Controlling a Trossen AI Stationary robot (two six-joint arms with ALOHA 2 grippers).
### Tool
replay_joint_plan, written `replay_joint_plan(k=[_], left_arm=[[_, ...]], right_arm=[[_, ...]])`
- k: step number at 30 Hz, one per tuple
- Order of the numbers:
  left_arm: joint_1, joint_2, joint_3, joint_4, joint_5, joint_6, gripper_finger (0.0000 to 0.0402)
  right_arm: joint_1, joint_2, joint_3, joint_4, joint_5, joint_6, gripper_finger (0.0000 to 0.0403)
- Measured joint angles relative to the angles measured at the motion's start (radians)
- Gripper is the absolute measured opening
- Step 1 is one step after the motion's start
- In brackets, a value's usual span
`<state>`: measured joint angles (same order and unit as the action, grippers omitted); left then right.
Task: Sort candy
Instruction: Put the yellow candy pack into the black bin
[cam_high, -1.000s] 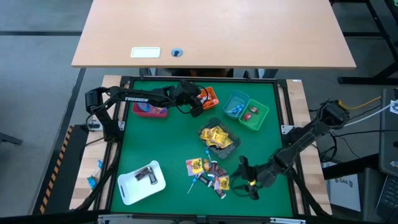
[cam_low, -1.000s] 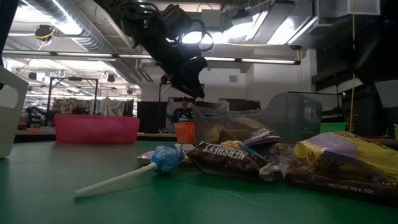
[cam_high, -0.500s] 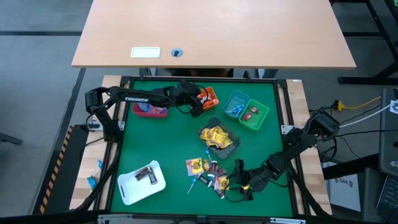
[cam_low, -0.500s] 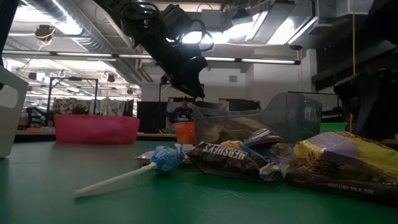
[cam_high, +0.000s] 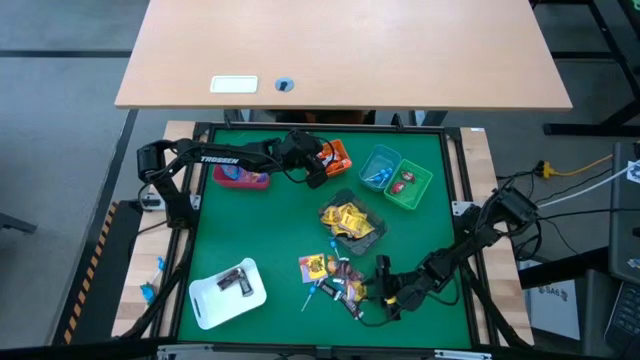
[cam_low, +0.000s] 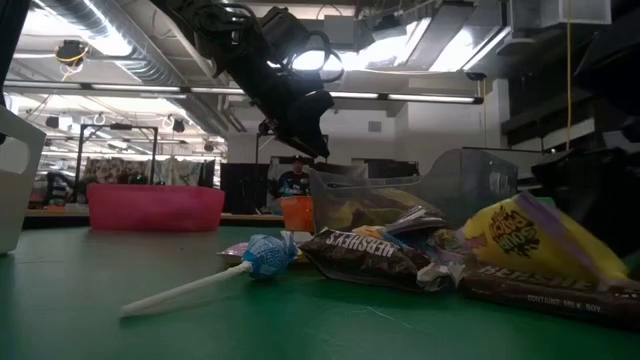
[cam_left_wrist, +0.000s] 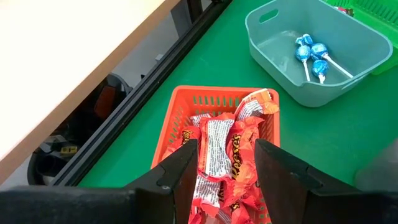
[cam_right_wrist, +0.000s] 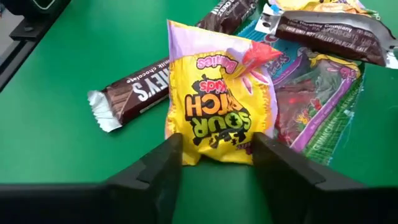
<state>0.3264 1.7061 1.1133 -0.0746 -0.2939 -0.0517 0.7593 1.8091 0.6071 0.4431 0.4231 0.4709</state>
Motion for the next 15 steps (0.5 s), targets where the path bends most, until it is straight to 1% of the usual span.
replay_joint_plan(k=[9, 15], left_arm=[[0.0, 0.0, 0.0, 0.0, 0.0, 0.001, 0.0147], [-0.007, 0.0, 0.0, 0.0, -0.002, 0.067, 0.0147]], right_arm=[[0.0, 0.002, -0.001, 0.014, -0.012, 0.002, 0.0076], [0.0, -0.008, -0.003, 0.027, -0.042, -0.003, 0.0016]])
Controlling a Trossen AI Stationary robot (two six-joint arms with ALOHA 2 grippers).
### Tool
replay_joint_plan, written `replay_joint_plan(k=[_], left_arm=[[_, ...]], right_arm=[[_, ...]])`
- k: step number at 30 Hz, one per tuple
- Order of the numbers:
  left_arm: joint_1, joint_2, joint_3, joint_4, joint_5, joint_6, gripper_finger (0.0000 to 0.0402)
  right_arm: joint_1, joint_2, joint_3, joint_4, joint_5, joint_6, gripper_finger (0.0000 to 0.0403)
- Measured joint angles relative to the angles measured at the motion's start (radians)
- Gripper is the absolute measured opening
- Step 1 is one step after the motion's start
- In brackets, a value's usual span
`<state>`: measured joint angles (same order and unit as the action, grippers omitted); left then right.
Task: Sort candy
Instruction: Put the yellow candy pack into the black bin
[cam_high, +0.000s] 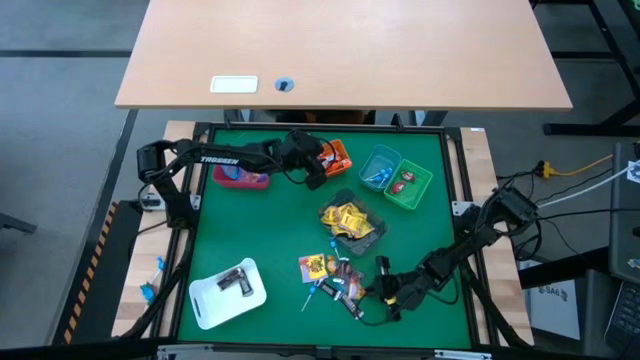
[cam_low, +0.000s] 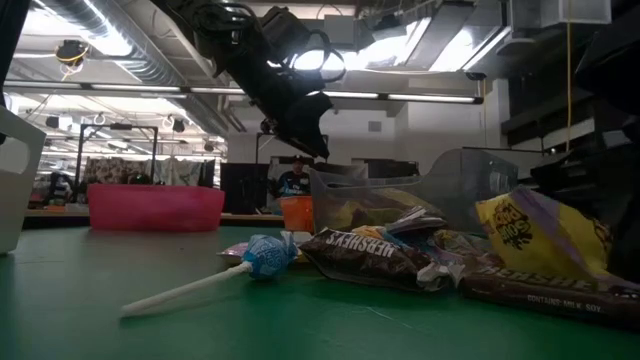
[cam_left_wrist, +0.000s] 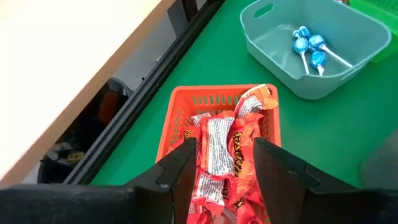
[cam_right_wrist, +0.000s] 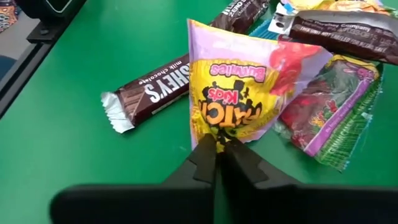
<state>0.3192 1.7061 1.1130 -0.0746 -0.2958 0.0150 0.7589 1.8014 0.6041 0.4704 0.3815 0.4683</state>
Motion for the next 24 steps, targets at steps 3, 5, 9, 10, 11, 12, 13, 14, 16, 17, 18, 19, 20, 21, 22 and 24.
replay_joint_plan(k=[3, 5, 9, 10, 11, 12, 13, 14, 16, 17, 18, 19, 20, 21, 22, 24], left_arm=[[-0.019, -0.006, -0.001, 0.0, 0.0, 0.021, 0.0147], [-0.036, -0.015, -0.001, -0.002, 0.001, 0.038, 0.0147], [-0.072, -0.04, -0.001, -0.012, -0.005, 0.054, 0.0147], [-0.082, -0.048, -0.001, -0.014, -0.005, 0.052, 0.0147], [-0.093, -0.056, -0.001, -0.013, -0.006, 0.05, 0.0147], [-0.103, -0.067, -0.001, -0.015, -0.006, 0.048, 0.0147], [-0.115, -0.079, -0.001, -0.017, -0.006, 0.048, 0.0147], [-0.127, -0.092, -0.001, -0.018, -0.006, 0.048, 0.0147], [-0.154, -0.116, -0.001, -0.019, -0.006, 0.043, 0.0147], [-0.167, -0.127, -0.001, -0.021, -0.005, 0.04, 0.0147], [-0.182, -0.139, -0.001, -0.022, -0.005, 0.04, 0.0147], [-0.197, -0.151, -0.001, -0.022, -0.005, 0.039, 0.0147], [-0.213, -0.162, -0.001, -0.022, -0.006, 0.035, 0.0147], [-0.229, -0.173, -0.001, -0.022, -0.005, 0.026, 0.0147], [-0.245, -0.18, -0.001, -0.022, -0.003, 0.015, 0.0147], [-0.278, -0.189, -0.001, -0.022, 0.003, -0.008, 0.0147]], right_arm=[[0.0, -0.027, -0.003, -0.022, -0.019, -0.001, 0.0004], [0.0, -0.052, -0.004, -0.027, -0.034, -0.001, 0.0008], [0.0, -0.115, -0.003, -0.07, -0.035, -0.002, 0.0014], [0.0, -0.129, -0.003, -0.089, -0.035, -0.002, 0.0014], [0.0, -0.145, -0.003, -0.104, -0.034, -0.002, 0.0015], [0.0, -0.164, -0.003, -0.122, -0.031, -0.005, 0.0015], [0.0, -0.185, -0.003, -0.141, -0.031, -0.007, 0.0015], [0.0, -0.204, -0.003, -0.155, -0.027, -0.009, 0.0015], [0.0, -0.243, -0.003, -0.185, -0.013, -0.027, 0.0015], [0.0, -0.264, -0.003, -0.2, -0.007, -0.035, 0.0015], [0.0, -0.283, -0.003, -0.21, -0.003, -0.049, 0.0015], [0.0, -0.304, -0.002, -0.214, 0.002, -0.062, 0.0015], [0.0, -0.325, -0.002, -0.219, 0.015, -0.084, 0.0015], [0.0, -0.346, -0.002, -0.225, 0.03, -0.11, 0.0016], [0.0, -0.363, -0.002, -0.228, 0.046, -0.137, 0.0016], [0.0, -0.397, -0.002, -0.239, 0.087, -0.197, 0.0016]])
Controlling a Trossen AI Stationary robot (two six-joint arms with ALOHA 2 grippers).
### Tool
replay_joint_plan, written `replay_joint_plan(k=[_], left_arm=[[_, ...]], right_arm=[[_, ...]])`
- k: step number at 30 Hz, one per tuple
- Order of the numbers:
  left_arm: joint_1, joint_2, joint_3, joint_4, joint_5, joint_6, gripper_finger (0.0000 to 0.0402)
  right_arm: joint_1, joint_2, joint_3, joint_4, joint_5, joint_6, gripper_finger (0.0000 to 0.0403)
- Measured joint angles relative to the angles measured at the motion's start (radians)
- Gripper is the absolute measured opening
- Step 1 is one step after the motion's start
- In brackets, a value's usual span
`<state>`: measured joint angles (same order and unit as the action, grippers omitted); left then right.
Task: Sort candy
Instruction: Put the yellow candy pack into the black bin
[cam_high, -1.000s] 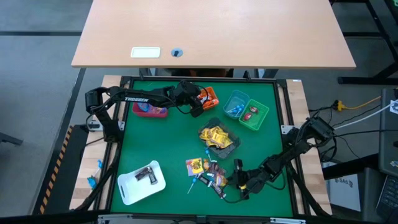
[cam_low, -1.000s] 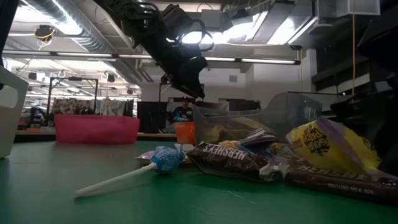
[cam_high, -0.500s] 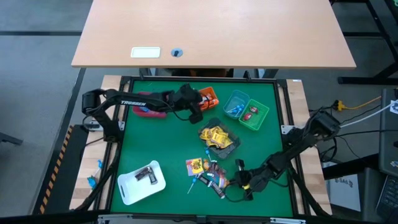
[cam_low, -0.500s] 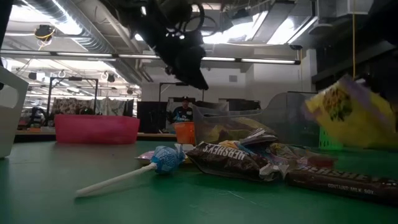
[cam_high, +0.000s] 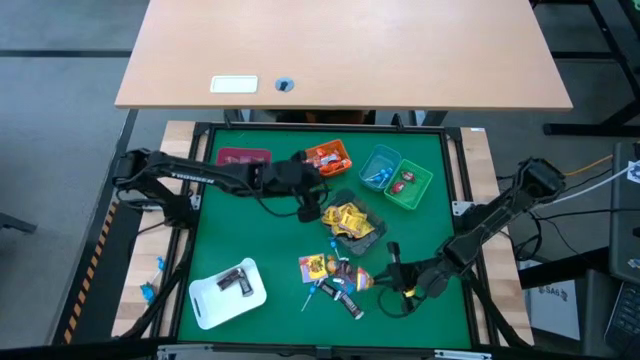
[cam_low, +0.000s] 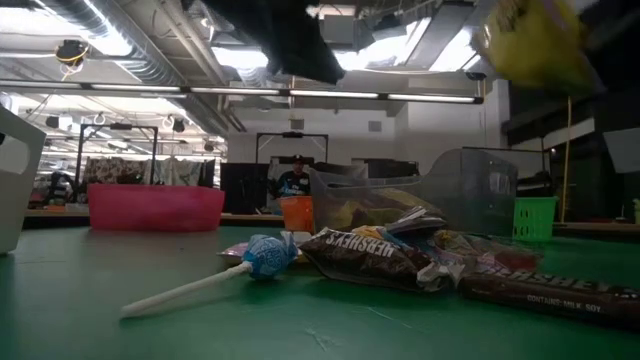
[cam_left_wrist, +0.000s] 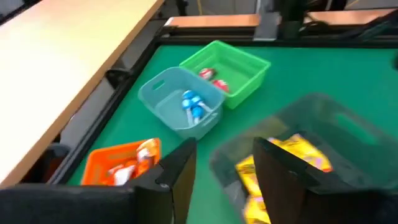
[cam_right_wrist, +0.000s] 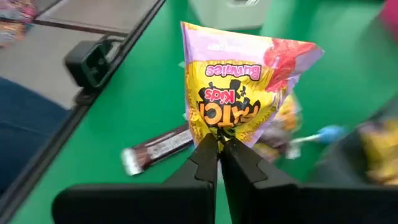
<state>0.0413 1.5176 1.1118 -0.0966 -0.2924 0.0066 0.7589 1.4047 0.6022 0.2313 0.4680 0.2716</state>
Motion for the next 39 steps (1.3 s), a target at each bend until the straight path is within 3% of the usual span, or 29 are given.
replay_joint_plan(k=[4, 14, 24, 34, 39], left_arm=[[-0.067, -0.001, 0.0, -0.001, 0.002, -0.032, 0.0147], [-0.212, -0.001, 0.0, -0.059, 0.003, -0.146, 0.0147], [-0.326, 0.0, 0.0, -0.128, 0.002, -0.269, 0.0147], [-0.428, 0.018, 0.0, -0.086, 0.002, -0.27, 0.0147], [-0.457, 0.079, 0.002, 0.034, 0.002, -0.263, 0.0147]], right_arm=[[-0.016, -0.05, 0.0, -0.003, 0.093, -0.127, 0.0016], [-0.229, -0.082, 0.0, -0.004, 0.097, -0.27, 0.0016], [-0.437, -0.082, 0.001, -0.033, 0.011, -0.278, 0.0016], [-0.52, -0.082, 0.002, -0.094, 0.01, -0.278, 0.0018], [-0.517, -0.082, 0.002, -0.112, 0.01, -0.278, 0.0048]])
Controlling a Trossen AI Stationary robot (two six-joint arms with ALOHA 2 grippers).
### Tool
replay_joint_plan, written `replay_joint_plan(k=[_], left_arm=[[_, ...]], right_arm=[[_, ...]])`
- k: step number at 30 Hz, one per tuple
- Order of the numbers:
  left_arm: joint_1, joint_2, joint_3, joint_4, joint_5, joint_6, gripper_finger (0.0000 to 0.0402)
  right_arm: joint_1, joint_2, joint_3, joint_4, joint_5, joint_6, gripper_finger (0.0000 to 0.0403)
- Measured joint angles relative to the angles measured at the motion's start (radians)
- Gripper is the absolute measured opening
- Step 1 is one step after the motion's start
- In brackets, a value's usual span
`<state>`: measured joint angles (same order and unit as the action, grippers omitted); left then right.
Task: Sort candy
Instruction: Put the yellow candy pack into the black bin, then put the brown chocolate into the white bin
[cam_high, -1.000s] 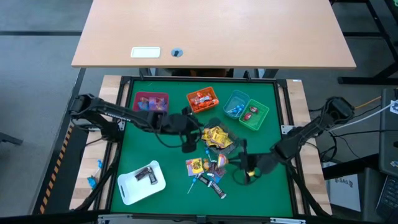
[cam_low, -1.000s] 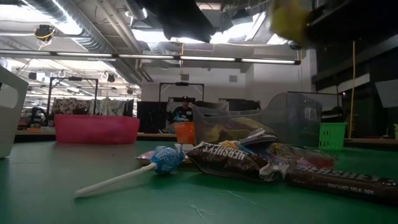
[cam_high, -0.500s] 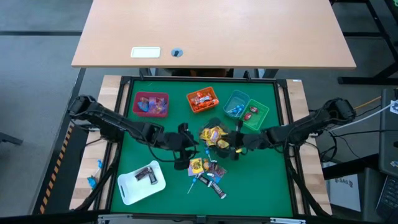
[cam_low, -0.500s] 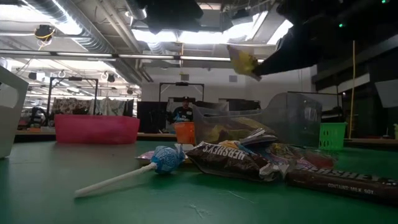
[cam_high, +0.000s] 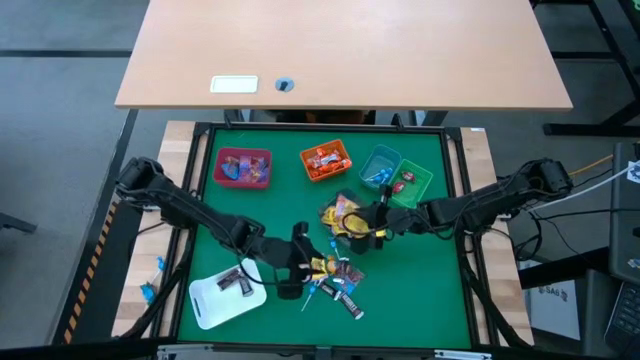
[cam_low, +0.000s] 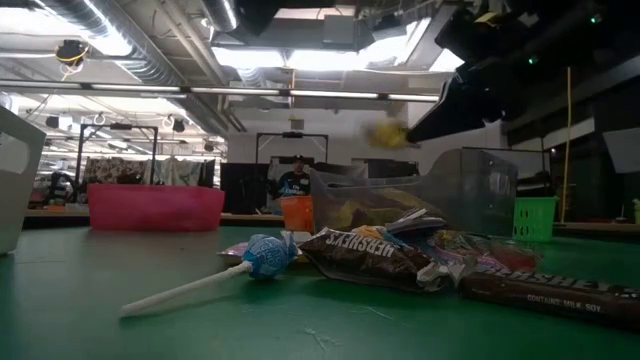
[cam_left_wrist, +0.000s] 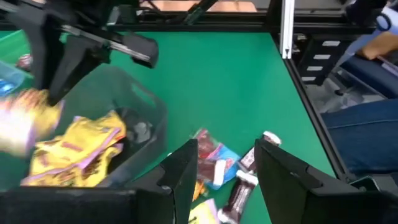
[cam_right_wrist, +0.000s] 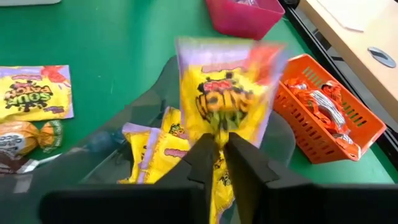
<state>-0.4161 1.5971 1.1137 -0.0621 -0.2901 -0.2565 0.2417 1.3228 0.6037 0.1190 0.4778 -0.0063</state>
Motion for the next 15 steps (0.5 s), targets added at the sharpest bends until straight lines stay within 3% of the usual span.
replay_joint_plan(k=[7, 15], left_arm=[[-0.011, 0.083, 0.0, 0.156, 0.075, 0.002, 0.0145], [-0.035, 0.204, 0.0, 0.291, 0.094, 0.005, 0.0144]], right_arm=[[0.0, 0.0, 0.0, -0.003, 0.0, 0.0, 0.0115], [0.0, 0.0, 0.0, -0.018, 0.0, 0.0, 0.0133]])
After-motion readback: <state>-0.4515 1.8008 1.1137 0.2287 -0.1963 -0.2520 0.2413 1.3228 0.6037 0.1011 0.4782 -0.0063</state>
